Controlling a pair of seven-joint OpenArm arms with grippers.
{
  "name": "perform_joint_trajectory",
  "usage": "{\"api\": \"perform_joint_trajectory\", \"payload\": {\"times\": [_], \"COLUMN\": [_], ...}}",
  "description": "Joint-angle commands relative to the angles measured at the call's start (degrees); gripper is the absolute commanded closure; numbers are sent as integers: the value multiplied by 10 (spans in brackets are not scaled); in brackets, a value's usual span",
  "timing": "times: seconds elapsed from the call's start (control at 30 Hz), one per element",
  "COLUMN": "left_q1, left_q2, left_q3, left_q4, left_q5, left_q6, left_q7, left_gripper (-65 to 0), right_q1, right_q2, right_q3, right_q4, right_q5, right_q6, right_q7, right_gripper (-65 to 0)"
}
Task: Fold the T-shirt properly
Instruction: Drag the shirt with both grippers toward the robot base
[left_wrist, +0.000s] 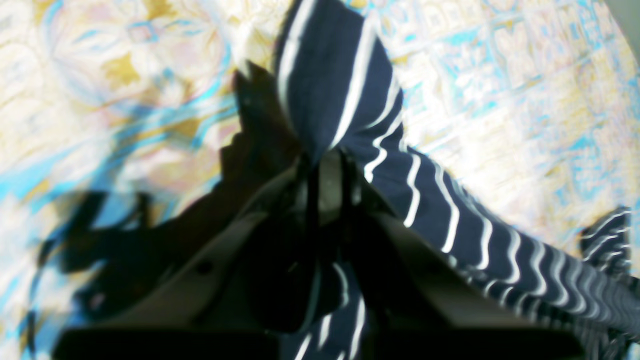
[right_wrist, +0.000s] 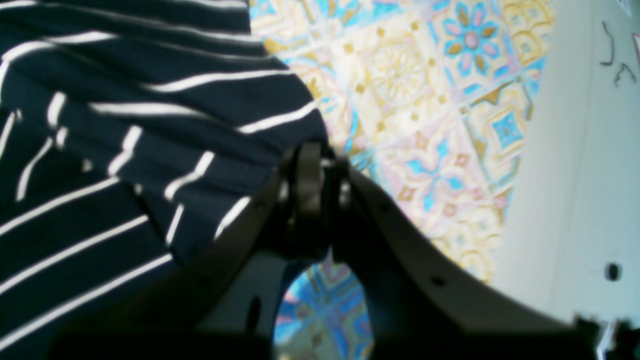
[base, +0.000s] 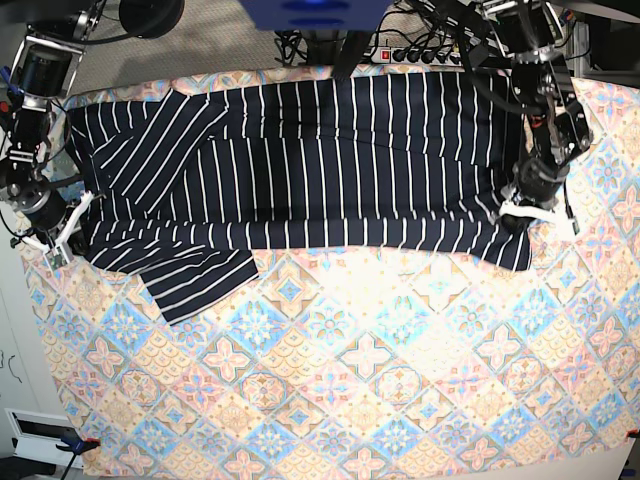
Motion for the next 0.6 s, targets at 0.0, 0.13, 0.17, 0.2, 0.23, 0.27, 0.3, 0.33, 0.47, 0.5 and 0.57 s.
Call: {"api": "perform_joint_trajectory", "payload": {"times": [0.0,0.13,0.17,0.2,0.23,0.27,0.3,0.33,0.47,0.5,0.57], "left_q1": [8,59,72,86,100,110,122,134,174,185,199], "left_q2": [-7,-6,-6,-6,-6,-6,-6,-6,-6,-6,-6], "left_q3": [-3,-3,-3,-3,-3,-3,-3,-3,-3,-3,-3], "left_q4": [23,70,82,92,99,104,108,108,109,109,109], "left_q5": [0,-16,-25,-33,-40,-47,-54,-60,-79,-82,-85], "left_q6": [1,1,1,1,1,1,1,1,1,1,1], "left_q7": [-13,-13,-13,-13,-13,-13,-13,-13,-14,-16,-16], "left_gripper": [0,0,0,0,0,0,0,0,0,0,0], "right_q1": [-5,-62,-74,-88,-102,-116,-128,-138,-166,-173,-182], "right_q2": [15,15,15,15,15,15,15,18,19,19,19], "right_q3": [14,28,28,28,28,28,28,28,29,29,29], "right_q4": [25,94,109,120,129,134,138,141,143,144,144], "right_q5": [6,7,8,12,23,37,51,63,78,78,79], "right_q6": [-9,-9,-9,-9,-9,-9,-9,-9,-9,-9,-9], "right_q7": [2,-18,-18,-19,-19,-19,-19,-19,-19,-18,-16], "right_gripper": [-11,-11,-11,-11,-11,-11,-11,-11,-11,-11,-11]}}
